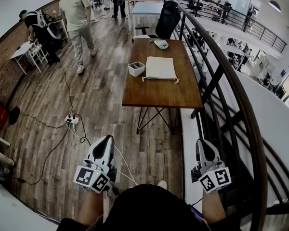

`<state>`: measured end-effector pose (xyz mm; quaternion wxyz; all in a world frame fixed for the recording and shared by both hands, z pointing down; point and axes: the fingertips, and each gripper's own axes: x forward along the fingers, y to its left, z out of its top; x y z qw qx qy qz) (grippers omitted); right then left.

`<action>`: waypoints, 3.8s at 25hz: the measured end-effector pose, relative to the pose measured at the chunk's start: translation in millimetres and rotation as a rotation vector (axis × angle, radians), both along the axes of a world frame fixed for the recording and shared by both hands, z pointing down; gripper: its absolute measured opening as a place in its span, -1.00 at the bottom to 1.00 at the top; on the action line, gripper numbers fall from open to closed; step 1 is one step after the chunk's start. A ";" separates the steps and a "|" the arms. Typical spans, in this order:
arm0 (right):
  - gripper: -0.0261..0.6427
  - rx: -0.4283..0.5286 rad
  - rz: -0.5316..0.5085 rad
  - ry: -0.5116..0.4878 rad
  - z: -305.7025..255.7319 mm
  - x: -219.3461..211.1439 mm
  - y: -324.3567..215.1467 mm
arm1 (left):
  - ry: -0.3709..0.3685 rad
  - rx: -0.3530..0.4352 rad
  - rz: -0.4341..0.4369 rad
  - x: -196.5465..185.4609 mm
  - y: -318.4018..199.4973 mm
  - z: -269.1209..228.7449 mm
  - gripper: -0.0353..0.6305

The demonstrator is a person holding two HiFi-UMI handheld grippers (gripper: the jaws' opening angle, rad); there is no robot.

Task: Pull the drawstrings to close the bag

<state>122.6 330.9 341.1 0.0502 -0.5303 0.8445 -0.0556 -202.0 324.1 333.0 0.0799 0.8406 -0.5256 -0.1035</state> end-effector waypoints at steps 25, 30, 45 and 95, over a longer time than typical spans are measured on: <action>-0.11 0.057 -0.025 -0.058 -7.5 55.7 -12.9 | -0.016 0.011 -0.041 73.2 -14.5 -7.8 -0.26; -0.05 0.062 -0.043 -0.047 -9.0 72.2 -16.2 | -0.034 0.011 -0.057 97.9 -16.1 -6.8 -0.18; -0.10 0.001 -0.045 -0.087 7.5 107.0 -46.1 | -0.084 -0.036 -0.113 116.3 -32.3 3.3 -0.16; -0.18 -0.037 0.012 0.062 16.5 17.0 -387.6 | -0.048 -0.051 -0.007 38.0 -369.1 33.5 -0.13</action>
